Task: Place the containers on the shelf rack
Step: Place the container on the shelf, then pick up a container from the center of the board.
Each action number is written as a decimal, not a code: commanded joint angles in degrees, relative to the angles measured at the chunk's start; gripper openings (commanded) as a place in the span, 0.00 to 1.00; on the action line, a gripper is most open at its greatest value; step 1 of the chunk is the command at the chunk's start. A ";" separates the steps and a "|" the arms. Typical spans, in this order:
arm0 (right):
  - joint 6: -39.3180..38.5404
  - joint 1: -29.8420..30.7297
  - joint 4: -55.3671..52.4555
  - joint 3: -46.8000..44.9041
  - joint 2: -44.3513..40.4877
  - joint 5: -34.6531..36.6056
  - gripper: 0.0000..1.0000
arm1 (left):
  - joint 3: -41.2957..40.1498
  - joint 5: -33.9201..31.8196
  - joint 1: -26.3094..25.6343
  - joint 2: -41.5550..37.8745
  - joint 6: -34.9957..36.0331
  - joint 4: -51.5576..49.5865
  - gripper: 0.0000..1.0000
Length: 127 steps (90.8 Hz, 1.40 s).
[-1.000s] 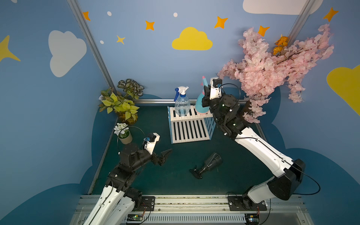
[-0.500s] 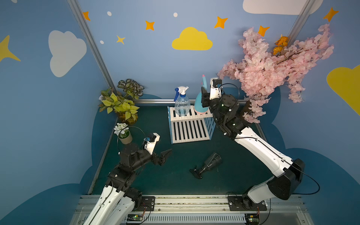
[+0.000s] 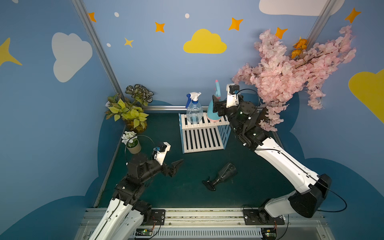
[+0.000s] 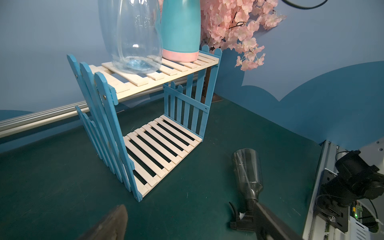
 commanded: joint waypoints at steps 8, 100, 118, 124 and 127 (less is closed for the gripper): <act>2.81 -0.61 -3.01 -7.85 -14.17 -2.03 0.91 | 0.13 3.08 -3.44 0.22 4.60 -0.49 0.95; 13.65 -0.94 -18.22 -59.67 -58.53 -9.23 0.92 | -10.98 -33.39 -55.60 47.41 28.39 41.46 0.95; 13.01 -1.01 -19.58 -59.24 -57.79 -11.70 0.92 | -11.51 -37.94 -55.76 55.72 31.71 52.30 0.95; 12.57 -1.01 -20.00 -58.75 -56.60 -12.40 0.92 | -11.79 -39.37 -55.73 57.97 32.97 55.11 0.95; 12.37 -1.01 -20.12 -58.47 -55.87 -12.62 0.92 | -11.82 -39.90 -55.73 59.01 33.64 56.41 0.95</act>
